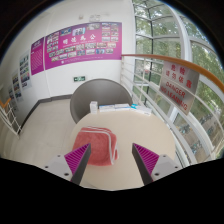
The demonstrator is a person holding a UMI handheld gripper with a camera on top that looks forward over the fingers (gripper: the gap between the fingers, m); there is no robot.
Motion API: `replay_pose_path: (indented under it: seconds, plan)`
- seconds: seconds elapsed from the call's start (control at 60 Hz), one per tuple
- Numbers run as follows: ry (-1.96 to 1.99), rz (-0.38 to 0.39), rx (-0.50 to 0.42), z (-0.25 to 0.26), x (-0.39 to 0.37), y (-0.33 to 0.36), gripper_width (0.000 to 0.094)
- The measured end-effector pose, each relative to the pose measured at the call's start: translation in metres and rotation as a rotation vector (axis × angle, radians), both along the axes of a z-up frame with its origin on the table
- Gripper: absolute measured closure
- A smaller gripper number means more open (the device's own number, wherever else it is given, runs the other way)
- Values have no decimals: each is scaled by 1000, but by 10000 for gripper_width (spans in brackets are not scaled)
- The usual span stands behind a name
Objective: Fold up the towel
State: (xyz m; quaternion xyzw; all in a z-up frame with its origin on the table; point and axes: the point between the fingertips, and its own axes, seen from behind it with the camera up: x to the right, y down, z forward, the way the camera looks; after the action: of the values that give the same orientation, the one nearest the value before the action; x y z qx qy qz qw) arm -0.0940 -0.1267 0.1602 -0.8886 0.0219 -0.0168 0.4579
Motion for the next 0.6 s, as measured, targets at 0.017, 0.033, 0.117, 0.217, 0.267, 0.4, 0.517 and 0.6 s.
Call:
replay_pose_path:
  seconds: [0.017, 0.033, 0.117, 0.217, 0.267, 0.4, 0.517, 0.6]
  plan:
    - [-4, 2, 9, 6, -8, -8, 80]
    - [-5, 8, 17, 10, -8, -13, 80]
    - [-23, 19, 54, 33, -25, -48, 81]
    - [-44, 31, 89, 51, -45, -93, 79]
    - [-56, 37, 84, 55, -52, -117, 78]
    - [-43, 39, 61, 56, -66, -171, 78]
    - [-63, 50, 71, 64, -70, -196, 75]
    - [-62, 54, 84, 71, -72, -205, 78]
